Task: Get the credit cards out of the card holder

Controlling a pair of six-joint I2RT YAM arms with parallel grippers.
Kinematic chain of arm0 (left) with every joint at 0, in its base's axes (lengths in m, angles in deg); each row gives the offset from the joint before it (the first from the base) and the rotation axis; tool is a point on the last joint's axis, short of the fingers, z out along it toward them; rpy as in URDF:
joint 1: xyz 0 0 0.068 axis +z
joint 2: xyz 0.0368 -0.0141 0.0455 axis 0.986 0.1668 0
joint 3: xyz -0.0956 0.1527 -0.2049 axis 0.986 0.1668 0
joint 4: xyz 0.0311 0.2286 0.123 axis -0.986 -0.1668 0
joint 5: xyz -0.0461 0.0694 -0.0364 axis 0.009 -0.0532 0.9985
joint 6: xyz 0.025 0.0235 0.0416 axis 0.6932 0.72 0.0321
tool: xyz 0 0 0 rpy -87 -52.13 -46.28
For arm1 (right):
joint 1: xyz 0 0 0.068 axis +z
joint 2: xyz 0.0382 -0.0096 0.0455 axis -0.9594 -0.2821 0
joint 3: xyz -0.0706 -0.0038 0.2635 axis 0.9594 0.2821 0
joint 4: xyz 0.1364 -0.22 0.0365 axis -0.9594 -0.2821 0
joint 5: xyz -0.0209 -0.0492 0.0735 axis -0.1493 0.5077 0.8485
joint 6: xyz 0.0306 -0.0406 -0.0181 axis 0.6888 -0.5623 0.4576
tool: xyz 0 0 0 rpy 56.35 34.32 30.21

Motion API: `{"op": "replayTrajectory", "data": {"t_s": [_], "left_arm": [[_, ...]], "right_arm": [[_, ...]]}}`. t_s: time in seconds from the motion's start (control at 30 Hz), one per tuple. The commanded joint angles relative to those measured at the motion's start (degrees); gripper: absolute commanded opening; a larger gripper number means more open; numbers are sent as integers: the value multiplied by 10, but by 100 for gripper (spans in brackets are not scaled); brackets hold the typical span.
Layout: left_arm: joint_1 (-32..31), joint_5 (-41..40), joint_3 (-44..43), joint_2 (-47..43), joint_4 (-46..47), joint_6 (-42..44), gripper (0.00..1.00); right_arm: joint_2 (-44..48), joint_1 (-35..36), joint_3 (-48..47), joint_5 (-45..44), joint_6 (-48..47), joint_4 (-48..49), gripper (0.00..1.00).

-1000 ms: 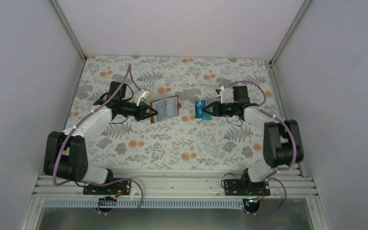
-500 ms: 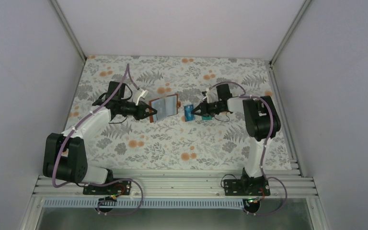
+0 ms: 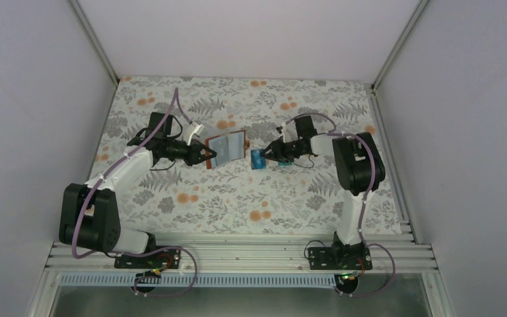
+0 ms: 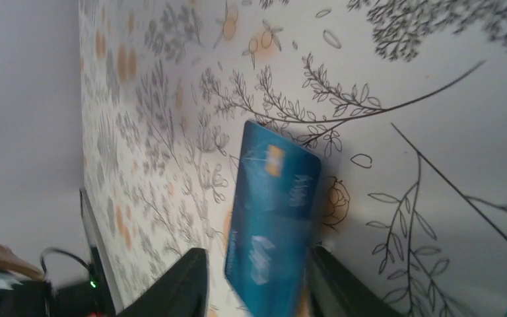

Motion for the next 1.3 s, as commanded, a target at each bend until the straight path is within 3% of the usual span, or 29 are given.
{"op": "replayTrajectory", "data": {"t_s": [0.0,0.1,0.27,0.33,0.43,0.6,0.8,1.1,1.27], "left_arm": [[3,28,4,-2,13,4,2],[3,48,5,-1,14,5,2],[3,99,5,-2,11,11,2],[3,113,5,-1,11,13,2],[3,134,6,0,10,16,2],[3,175,4,-1,3,24,2],[3,222,2,-3,-9,40,2],[3,226,5,-2,-11,45,2],[3,221,4,-2,-12,46,2]], "right_arm": [[63,6,1,-60,-6,-30,44],[127,6,-8,-75,-19,-61,55],[275,29,-5,-135,-47,-75,66],[327,74,-5,-232,-63,-78,70],[391,194,6,-391,-73,-58,78],[391,306,16,-517,-76,-26,87],[324,357,-8,-531,-86,-38,89],[292,371,-1,-500,-94,-19,88],[320,384,33,-417,-147,16,89]]}}
